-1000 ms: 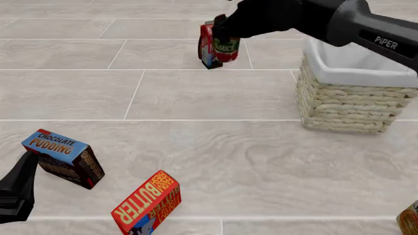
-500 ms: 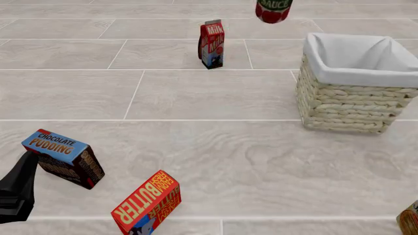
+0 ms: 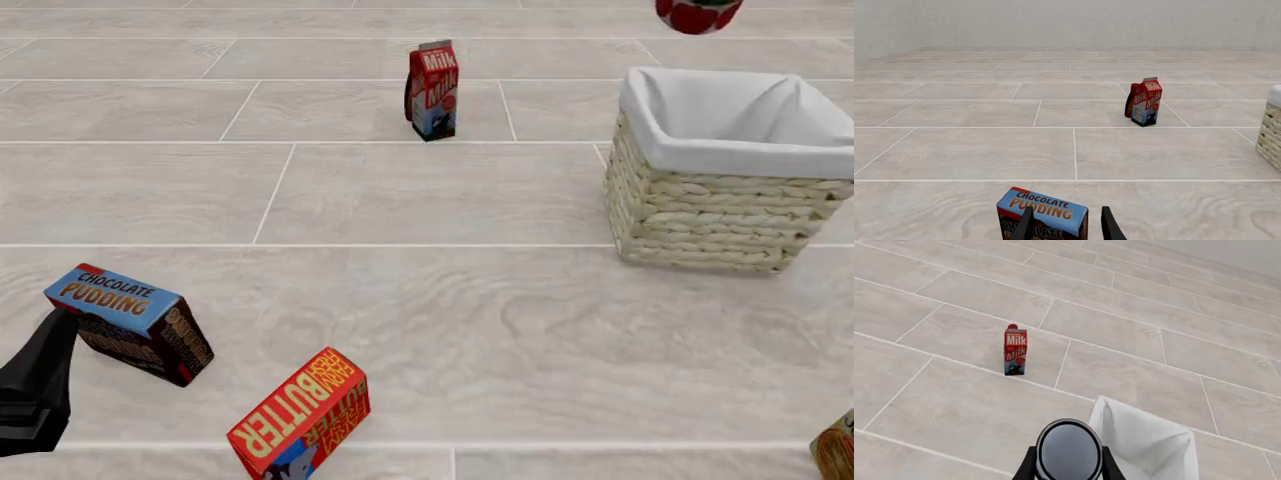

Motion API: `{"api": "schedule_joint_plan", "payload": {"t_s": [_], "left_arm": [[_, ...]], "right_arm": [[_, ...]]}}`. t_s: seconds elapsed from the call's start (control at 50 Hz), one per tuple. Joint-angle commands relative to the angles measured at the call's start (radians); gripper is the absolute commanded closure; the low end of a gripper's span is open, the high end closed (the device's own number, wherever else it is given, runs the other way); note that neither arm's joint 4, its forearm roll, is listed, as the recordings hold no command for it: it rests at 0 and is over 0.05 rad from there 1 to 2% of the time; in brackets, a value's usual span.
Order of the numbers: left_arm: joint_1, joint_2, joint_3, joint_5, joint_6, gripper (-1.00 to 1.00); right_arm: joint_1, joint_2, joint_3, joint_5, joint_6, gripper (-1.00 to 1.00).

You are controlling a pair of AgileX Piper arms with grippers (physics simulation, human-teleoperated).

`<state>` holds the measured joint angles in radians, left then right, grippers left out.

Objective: Pick the tomato sauce and place it in the basket.

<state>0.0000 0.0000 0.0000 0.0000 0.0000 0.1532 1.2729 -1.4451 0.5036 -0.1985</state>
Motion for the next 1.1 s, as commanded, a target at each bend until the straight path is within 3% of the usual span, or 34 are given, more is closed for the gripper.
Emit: {"api": "schedule_joint_plan", "payload": {"t_s": [0.02, 0.58, 1.1], "left_arm": [[0.0, 0.0, 0.0, 0.0, 0.0, -1.0], [0.0, 0.0, 0.0, 0.0, 0.0, -1.0], [0.0, 0.0, 0.0, 0.0, 0.0, -1.0]], "right_arm": [[-0.082, -0.074, 0.069, -0.009, 0.024, 1.0], [-0.224, -0.075, 0.201, -0.102, 0.056, 1.0], [-0.263, 0.038, 0.181, -0.165, 0.098, 1.0]]}}
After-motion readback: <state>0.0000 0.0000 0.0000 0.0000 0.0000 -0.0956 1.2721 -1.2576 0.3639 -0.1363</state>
